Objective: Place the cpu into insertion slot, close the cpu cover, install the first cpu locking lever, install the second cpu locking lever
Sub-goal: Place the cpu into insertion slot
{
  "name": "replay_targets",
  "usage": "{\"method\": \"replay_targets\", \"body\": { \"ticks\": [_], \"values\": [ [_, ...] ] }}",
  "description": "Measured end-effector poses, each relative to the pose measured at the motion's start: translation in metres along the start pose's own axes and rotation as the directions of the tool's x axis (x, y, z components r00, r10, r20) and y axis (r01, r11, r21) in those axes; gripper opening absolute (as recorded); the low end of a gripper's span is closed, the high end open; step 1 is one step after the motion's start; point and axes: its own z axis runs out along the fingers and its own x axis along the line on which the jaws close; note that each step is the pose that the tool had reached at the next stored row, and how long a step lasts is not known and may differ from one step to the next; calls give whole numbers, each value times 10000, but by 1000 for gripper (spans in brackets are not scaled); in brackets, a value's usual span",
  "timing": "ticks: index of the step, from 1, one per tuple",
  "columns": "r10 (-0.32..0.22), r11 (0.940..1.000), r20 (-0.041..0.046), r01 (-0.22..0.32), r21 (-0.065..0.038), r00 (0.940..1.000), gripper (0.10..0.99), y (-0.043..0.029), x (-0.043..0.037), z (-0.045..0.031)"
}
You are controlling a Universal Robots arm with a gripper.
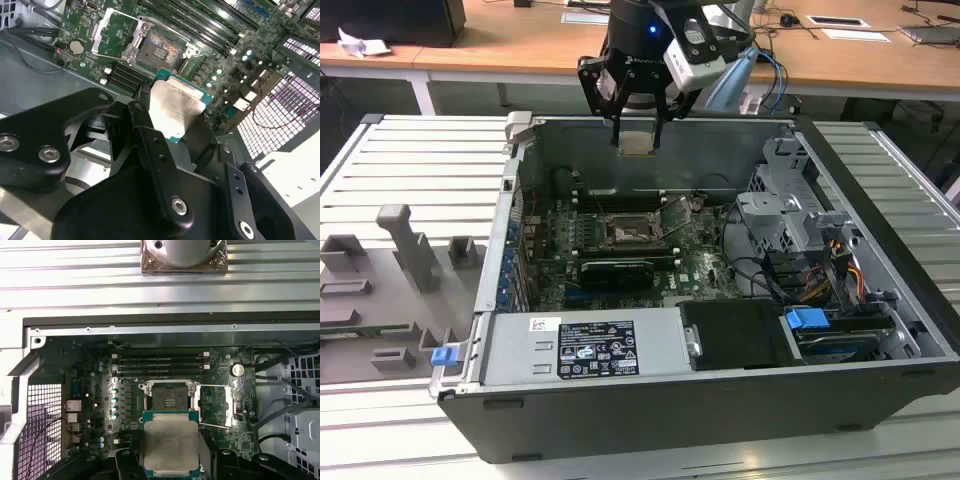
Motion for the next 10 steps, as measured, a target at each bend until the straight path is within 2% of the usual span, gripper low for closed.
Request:
{"method": "replay_targets", "body": {
  "ticks": [2,4,7,10],
  "values": [
    [151,9999,14,-151,-3,9999,529,0,0,1],
    [643,9979,56,-643,-13,9979,529,-1,0,6],
    [700,9975,64,-700,-7,9975,529,-2,0,18],
    [700,9975,68,-701,44,9975,529,-3,0,29]
  ]
}}
